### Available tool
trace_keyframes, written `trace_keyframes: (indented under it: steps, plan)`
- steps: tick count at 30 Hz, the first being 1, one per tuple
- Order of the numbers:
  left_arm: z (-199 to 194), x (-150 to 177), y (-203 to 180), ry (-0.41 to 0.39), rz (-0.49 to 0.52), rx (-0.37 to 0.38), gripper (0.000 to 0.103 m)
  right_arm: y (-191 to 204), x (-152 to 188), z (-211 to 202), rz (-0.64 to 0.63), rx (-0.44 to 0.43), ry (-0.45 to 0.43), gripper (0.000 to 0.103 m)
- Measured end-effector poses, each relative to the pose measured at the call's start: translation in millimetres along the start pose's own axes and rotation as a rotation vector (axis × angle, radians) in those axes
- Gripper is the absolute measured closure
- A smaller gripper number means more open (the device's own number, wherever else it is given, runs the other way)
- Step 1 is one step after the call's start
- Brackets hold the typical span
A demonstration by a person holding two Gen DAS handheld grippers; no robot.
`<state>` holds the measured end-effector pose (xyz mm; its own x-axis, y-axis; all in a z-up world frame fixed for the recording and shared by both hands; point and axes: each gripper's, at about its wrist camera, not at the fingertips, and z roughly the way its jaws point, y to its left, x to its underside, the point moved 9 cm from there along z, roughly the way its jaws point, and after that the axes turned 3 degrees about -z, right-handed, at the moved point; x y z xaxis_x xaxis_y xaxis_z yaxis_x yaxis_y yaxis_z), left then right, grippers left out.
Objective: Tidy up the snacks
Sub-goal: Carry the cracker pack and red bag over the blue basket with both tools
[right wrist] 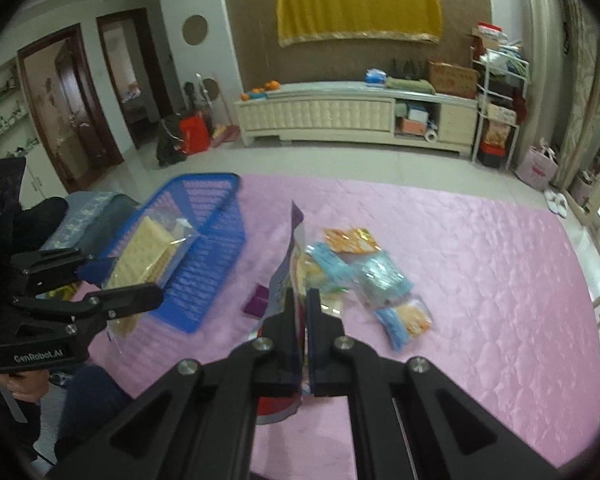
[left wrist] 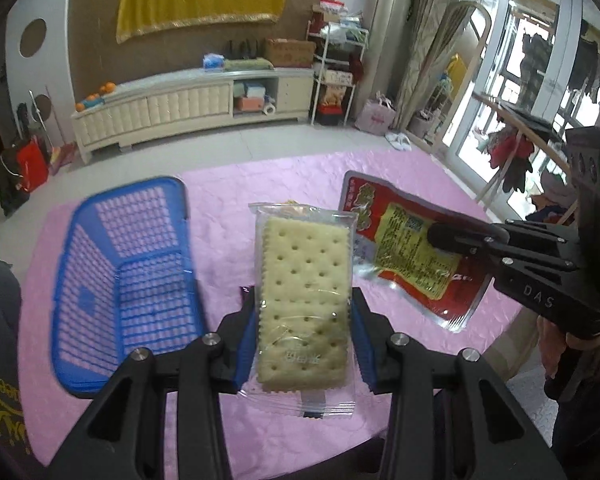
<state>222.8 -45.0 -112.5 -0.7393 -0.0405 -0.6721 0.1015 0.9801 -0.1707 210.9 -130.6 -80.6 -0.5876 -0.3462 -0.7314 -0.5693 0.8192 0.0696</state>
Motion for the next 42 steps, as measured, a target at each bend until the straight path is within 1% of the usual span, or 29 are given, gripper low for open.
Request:
trace_keyframes:
  steps: [3,8,13,18,24,31,36,42]
  plan:
    - [-22,-3,15,-0.031,-0.004,-0.02,0.064,20,-14,-1,-0.026,-0.02,-0.015,0.098]
    - [-44,-6,40,-0.051,-0.012,-0.064,0.064,57,-42,6,-0.065,-0.072,-0.041,0.098]
    - [-53,-11,79,-0.071,-0.045,-0.116,0.064,92,-64,20,-0.115,-0.12,-0.054,0.098]
    - [-57,-17,113,-0.075,-0.088,-0.141,0.064,115,-80,38,-0.153,-0.148,-0.051,0.098]
    - [-48,-23,144,-0.065,-0.109,-0.176,0.064,135,-90,65,-0.182,-0.184,-0.023,0.098]
    - [-21,-30,179,-0.031,-0.118,-0.197,0.064,158,-95,104,-0.212,-0.215,0.039,0.098]
    - [1,-29,197,0.006,-0.119,-0.199,0.064,161,-90,128,-0.219,-0.23,0.086,0.098]
    - [21,-25,207,0.031,-0.129,-0.187,0.064,162,-87,158,-0.218,-0.243,0.143,0.098]
